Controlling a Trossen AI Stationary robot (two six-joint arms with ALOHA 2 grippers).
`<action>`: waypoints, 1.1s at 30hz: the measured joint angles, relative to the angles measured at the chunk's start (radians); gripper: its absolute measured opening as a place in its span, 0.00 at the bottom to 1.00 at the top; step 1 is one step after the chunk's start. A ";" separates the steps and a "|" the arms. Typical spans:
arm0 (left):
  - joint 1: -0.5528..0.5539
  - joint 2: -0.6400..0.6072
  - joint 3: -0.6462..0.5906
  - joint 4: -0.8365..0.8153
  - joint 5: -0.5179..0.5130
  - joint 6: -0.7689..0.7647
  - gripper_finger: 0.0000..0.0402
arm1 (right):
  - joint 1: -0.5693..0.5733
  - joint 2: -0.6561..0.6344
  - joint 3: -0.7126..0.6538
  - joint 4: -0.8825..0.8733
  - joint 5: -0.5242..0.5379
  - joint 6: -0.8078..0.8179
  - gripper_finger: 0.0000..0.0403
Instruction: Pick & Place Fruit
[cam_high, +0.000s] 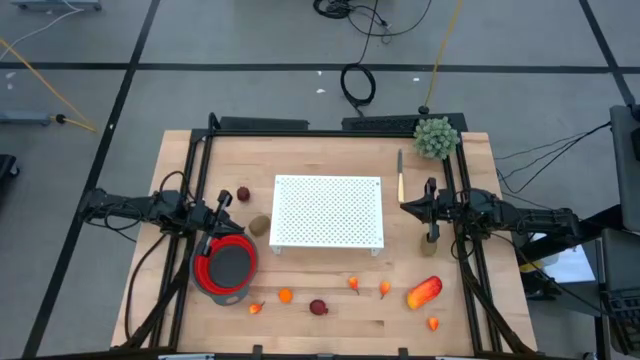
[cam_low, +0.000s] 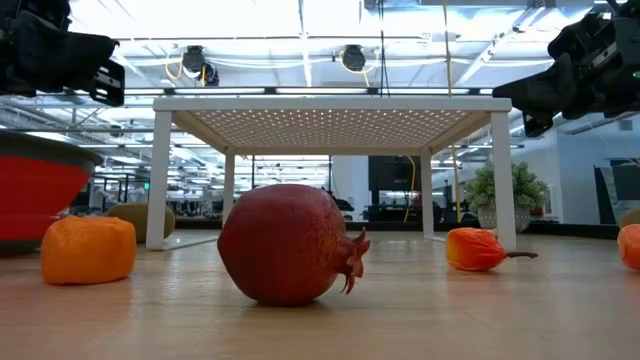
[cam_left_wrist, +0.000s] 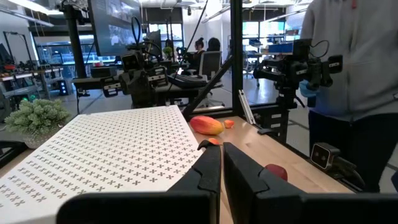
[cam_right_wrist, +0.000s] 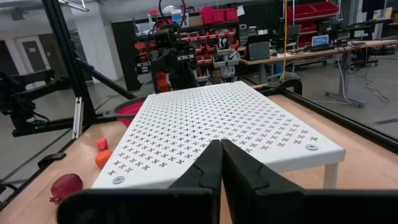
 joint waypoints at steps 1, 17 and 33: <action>0.000 0.000 0.000 0.000 0.000 0.000 0.05 | 0.000 0.000 0.000 0.003 0.000 0.000 0.01; 0.000 0.000 0.000 0.000 -0.001 0.000 0.05 | 0.000 0.000 0.000 0.022 0.105 -0.006 0.00; 0.000 0.000 0.000 0.007 -0.062 0.026 0.05 | 0.000 0.000 0.000 0.023 0.105 -0.007 0.00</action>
